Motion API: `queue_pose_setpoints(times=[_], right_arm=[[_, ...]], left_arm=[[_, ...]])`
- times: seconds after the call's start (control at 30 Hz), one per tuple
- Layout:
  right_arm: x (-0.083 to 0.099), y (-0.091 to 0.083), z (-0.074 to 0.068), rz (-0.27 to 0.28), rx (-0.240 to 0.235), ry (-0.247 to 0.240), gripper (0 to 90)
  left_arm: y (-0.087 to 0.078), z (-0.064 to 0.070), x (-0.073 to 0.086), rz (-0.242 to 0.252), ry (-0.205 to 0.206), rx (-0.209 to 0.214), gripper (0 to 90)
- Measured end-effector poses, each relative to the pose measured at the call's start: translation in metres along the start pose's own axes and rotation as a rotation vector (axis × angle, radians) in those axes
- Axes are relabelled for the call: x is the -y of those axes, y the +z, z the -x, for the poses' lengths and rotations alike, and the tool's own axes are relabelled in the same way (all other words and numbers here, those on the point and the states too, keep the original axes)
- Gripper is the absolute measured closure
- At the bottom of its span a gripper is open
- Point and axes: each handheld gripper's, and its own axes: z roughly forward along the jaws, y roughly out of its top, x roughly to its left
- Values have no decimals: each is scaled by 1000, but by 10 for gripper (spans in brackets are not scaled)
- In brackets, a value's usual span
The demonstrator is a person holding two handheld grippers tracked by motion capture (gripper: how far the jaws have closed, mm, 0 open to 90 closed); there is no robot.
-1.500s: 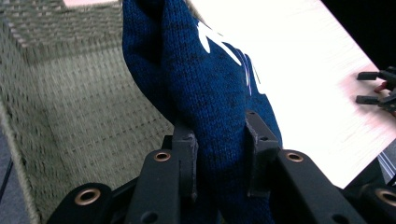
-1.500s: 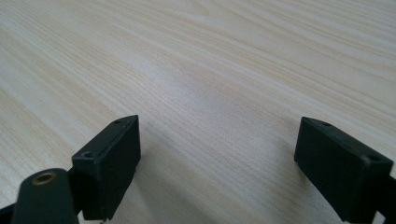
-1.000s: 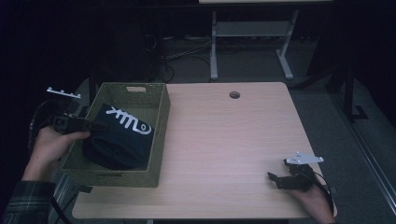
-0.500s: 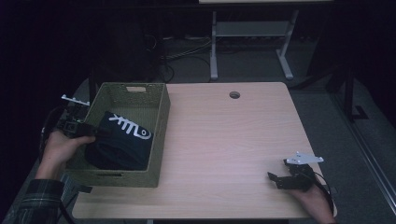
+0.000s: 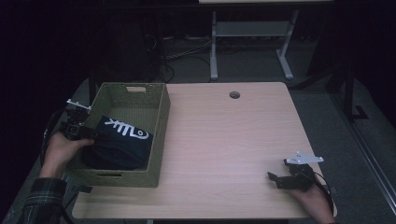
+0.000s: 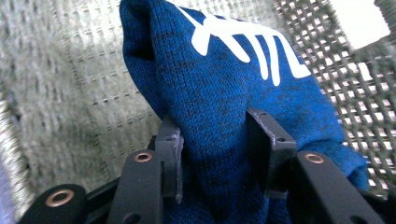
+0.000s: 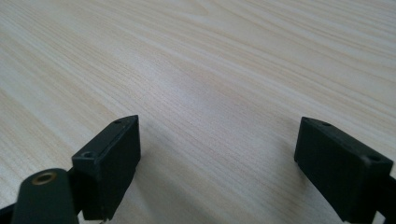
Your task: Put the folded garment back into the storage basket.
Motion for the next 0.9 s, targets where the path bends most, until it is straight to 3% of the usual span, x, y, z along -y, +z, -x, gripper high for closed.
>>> queue_pose_setpoints(times=[0.2, 0.4, 0.63, 0.9], right_arm=[[0, 0, 0, 0, 0, 0, 140], [0, 0, 0, 1, 0, 0, 140], [0, 0, 0, 0, 0, -1, 140], [0, 0, 0, 0, 0, 0, 140]], left_arm=[[2, -3, 0, -2, -5, -44, 507], [-3, -6, 2, 26, -26, -94, 415], [-10, 0, 3, 73, 2, -72, 340], [-14, 22, -6, 134, 37, -32, 222]])
